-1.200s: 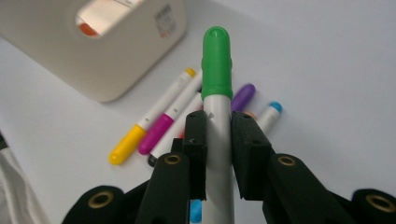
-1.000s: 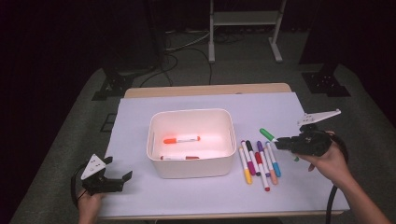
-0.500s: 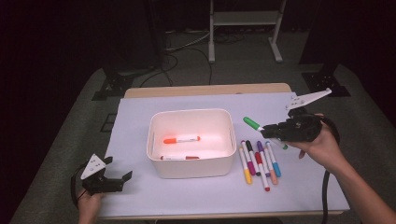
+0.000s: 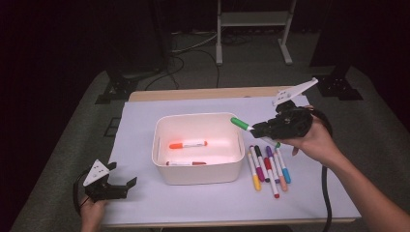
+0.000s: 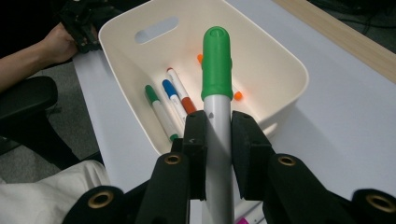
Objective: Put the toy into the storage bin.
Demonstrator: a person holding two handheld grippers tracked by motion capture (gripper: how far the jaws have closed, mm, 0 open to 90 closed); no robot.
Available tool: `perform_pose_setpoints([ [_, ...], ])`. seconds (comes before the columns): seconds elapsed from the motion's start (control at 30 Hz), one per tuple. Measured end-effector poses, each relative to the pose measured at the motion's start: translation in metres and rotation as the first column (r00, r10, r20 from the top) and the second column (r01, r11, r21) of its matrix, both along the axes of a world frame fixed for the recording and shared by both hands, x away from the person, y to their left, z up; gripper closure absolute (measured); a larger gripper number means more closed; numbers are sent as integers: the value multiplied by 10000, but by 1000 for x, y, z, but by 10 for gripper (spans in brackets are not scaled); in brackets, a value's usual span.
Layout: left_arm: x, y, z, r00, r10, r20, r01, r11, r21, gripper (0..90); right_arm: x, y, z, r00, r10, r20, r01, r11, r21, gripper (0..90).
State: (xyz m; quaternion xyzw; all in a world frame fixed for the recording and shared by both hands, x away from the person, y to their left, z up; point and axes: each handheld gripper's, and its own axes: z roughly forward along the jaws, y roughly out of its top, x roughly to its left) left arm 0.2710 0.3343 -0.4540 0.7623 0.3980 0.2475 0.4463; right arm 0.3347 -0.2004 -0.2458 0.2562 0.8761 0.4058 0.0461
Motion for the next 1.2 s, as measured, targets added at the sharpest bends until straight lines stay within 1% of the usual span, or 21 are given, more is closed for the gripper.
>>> perform_pose_setpoints([
  [0.27,0,0,0,10000,12,31,-12,10000,-43,0,5,33,5,9971,763,-44,-764,9967,-256,758],
  [0.3,0,0,0,10000,9,29,-9,10000,-48,0,5,38,5,9955,943,-4,-943,9951,-290,758],
  [0.47,0,1,0,10000,-5,6,5,10000,-57,0,8,55,4,9895,1445,-26,-1445,9888,-386,758],
  [0.6,0,1,0,10000,0,13,0,10000,-90,0,10,69,2,9843,1764,-81,-1765,9835,-403,757],
  [0.7,0,1,0,10000,-2,7,2,10000,-72,0,11,79,-1,9799,1989,-153,-1994,9785,-526,758],
  [0.77,0,1,0,10000,1,7,-1,10000,-76,0,12,87,-4,9755,2195,-164,-2201,9739,-555,757],
  [0.87,0,1,0,10000,-1,23,2,10000,-98,0,13,96,-8,9715,2361,-224,-2371,9694,-643,757],
  [1.0,0,1,0,10000,3,9,-2,9999,-112,0,16,109,-14,9640,2648,-253,-2660,9609,-765,757],
  [1.07,0,1,0,10000,-13,14,13,9999,-101,0,17,115,-18,9620,2705,-363,-2726,9585,-838,757],
  [1.2,0,1,0,10000,-6,8,6,9999,-129,0,19,127,-26,9548,2933,-487,-2967,9502,-952,757],
])
